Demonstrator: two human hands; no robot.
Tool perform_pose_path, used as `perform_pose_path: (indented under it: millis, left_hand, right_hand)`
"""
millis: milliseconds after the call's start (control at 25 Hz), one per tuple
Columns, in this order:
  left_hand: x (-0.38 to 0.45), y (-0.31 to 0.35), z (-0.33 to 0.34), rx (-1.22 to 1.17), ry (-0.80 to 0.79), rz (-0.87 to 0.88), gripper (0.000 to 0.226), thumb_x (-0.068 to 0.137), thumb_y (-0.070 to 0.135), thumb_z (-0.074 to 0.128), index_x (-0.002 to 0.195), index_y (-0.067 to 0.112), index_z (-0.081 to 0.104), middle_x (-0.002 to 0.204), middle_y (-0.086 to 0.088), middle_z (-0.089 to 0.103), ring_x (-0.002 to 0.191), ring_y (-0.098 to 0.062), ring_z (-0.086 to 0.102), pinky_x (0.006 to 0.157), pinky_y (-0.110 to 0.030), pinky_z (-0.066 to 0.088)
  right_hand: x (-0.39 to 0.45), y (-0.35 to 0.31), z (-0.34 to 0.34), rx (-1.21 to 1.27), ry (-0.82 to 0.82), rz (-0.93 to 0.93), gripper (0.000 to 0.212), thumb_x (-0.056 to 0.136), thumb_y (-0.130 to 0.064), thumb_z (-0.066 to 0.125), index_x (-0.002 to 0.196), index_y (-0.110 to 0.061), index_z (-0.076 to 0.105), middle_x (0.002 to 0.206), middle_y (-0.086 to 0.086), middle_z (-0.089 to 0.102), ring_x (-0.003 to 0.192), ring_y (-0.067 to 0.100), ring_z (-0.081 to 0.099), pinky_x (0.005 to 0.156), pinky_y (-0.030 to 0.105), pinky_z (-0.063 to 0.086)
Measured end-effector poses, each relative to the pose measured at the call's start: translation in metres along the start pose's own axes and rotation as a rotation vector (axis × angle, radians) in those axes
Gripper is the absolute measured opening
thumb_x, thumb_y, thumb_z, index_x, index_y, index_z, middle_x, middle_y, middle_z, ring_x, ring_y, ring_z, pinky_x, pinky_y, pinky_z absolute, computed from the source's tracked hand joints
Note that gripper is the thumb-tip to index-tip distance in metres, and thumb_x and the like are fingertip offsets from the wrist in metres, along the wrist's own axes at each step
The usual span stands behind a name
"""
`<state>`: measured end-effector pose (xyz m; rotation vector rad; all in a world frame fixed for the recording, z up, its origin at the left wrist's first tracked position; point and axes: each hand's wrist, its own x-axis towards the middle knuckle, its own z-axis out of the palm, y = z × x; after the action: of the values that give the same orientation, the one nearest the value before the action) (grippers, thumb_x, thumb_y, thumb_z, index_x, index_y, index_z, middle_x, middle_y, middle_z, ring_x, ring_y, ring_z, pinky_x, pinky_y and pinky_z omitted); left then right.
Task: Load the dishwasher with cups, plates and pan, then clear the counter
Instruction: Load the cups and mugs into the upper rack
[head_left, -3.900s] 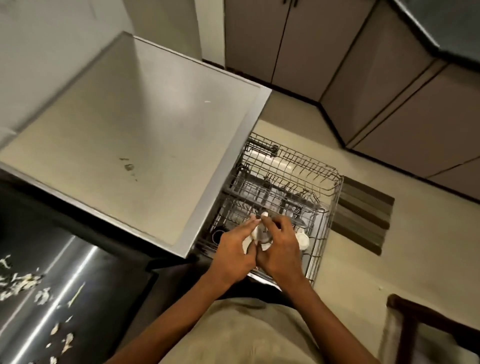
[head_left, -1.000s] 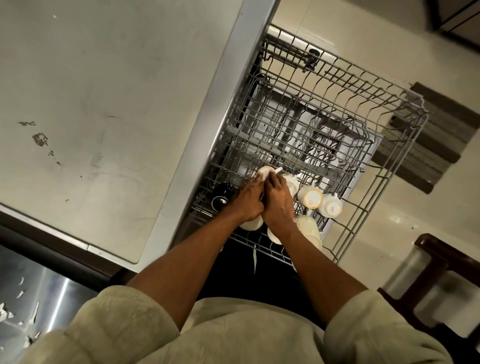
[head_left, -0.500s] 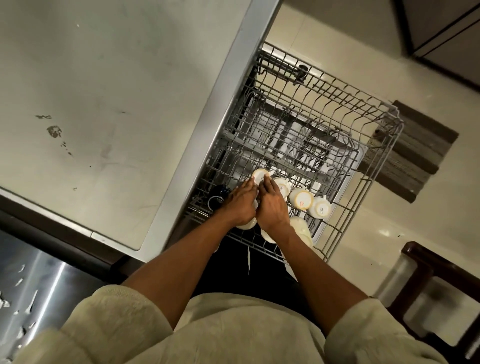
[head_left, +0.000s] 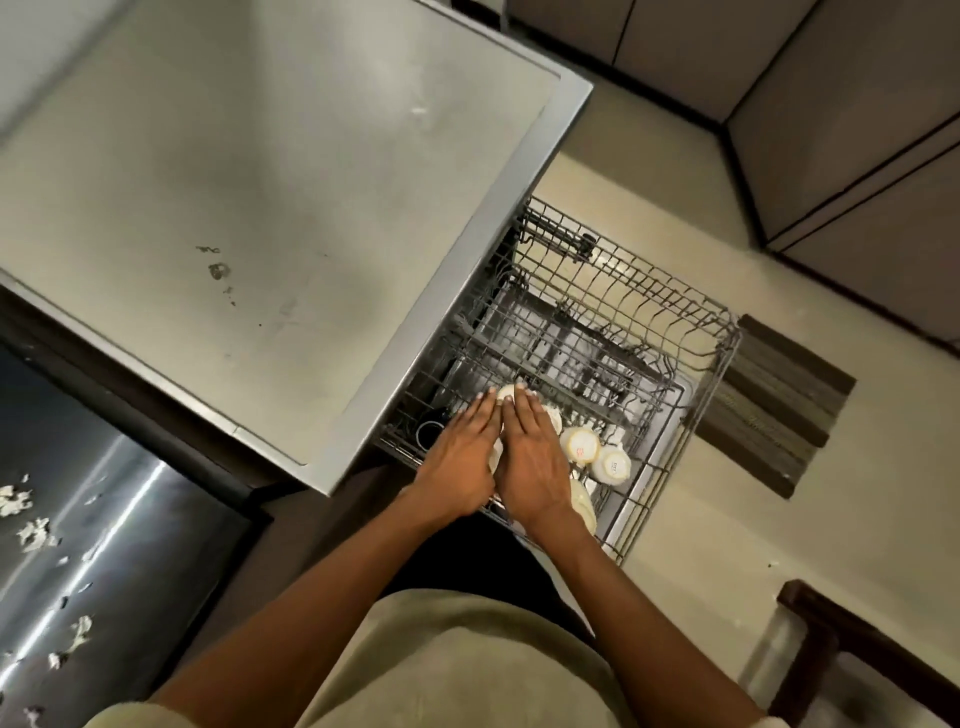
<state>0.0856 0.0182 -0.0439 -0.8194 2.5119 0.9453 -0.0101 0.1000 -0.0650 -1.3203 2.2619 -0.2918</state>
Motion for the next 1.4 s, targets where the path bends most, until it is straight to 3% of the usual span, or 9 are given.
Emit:
perform_pose_path:
  millis: [200,360,440,600,920,1200,1400]
  left_hand:
    - [-0.046,0.008,-0.034,0.021,0.301,0.008,0.077,0.094,0.017,0.042,0.159,0.012,0.002,0.166,-0.004,-0.007,0.153,-0.013,-0.01,0.125,-0.035,0.002]
    - [-0.09,-0.002,-0.055,-0.035,0.521,-0.036,0.074,0.091,0.019,0.035,0.158,0.012,0.006,0.166,-0.002,-0.006,0.152,-0.011,-0.012,0.125,-0.033,0.002]
    - [-0.115,-0.013,-0.066,-0.055,0.609,-0.072,0.073,0.091,0.021,0.032,0.158,0.013,0.004,0.166,-0.002,-0.007,0.151,-0.008,-0.014,0.124,-0.03,-0.001]
    - [-0.173,-0.04,-0.081,-0.122,0.763,-0.183,0.071,0.089,0.03,0.014,0.158,0.013,0.005,0.165,-0.001,-0.005,0.151,-0.005,-0.012,0.124,-0.028,-0.001]
    - [-0.31,-0.141,-0.079,-0.244,0.954,-0.421,0.077,0.09,0.012,0.042,0.158,0.017,0.008,0.166,0.002,0.0,0.151,-0.003,-0.009,0.125,-0.03,0.002]
    - [-0.416,-0.22,-0.05,-0.333,1.068,-0.668,0.074,0.089,0.02,0.034,0.158,0.017,0.008,0.165,0.004,-0.003,0.151,-0.003,-0.009,0.125,-0.028,0.0]
    - [-0.468,-0.259,-0.035,-0.425,1.186,-0.828,0.083,0.087,-0.001,0.048,0.158,0.014,0.009,0.163,0.005,-0.004,0.152,-0.008,-0.006,0.124,-0.028,0.0]
  right_hand:
    - [-0.016,-0.042,-0.042,0.038,0.229,-0.214,0.059,0.097,-0.012,0.05,0.153,-0.001,0.035,0.163,0.015,0.024,0.153,0.022,0.015,0.125,0.036,0.014]
    - [-0.021,-0.087,-0.062,0.082,0.286,-0.363,0.057,0.097,-0.018,0.045,0.152,-0.003,0.039,0.162,0.012,0.03,0.153,0.02,0.018,0.125,0.03,0.01]
    - [-0.022,-0.116,-0.064,0.065,0.269,-0.453,0.061,0.093,-0.023,0.037,0.151,-0.002,0.041,0.161,0.012,0.032,0.152,0.024,0.024,0.125,0.031,0.011]
    - [-0.024,-0.178,-0.051,0.044,0.252,-0.64,0.058,0.097,-0.024,0.036,0.151,-0.003,0.04,0.162,0.012,0.031,0.153,0.019,0.021,0.124,0.037,0.023]
    - [-0.051,-0.336,0.022,0.034,0.123,-0.941,0.056,0.099,-0.021,0.035,0.152,-0.003,0.04,0.162,0.012,0.032,0.152,0.022,0.025,0.122,0.041,0.027]
    - [-0.097,-0.449,0.093,-0.006,-0.004,-1.178,0.055,0.096,-0.016,0.047,0.149,-0.003,0.043,0.158,0.015,0.038,0.151,0.024,0.028,0.123,0.04,0.026]
    - [-0.117,-0.504,0.131,-0.105,-0.088,-1.276,0.06,0.091,-0.008,0.056,0.149,-0.002,0.042,0.156,0.019,0.039,0.149,0.028,0.03,0.123,0.042,0.027]
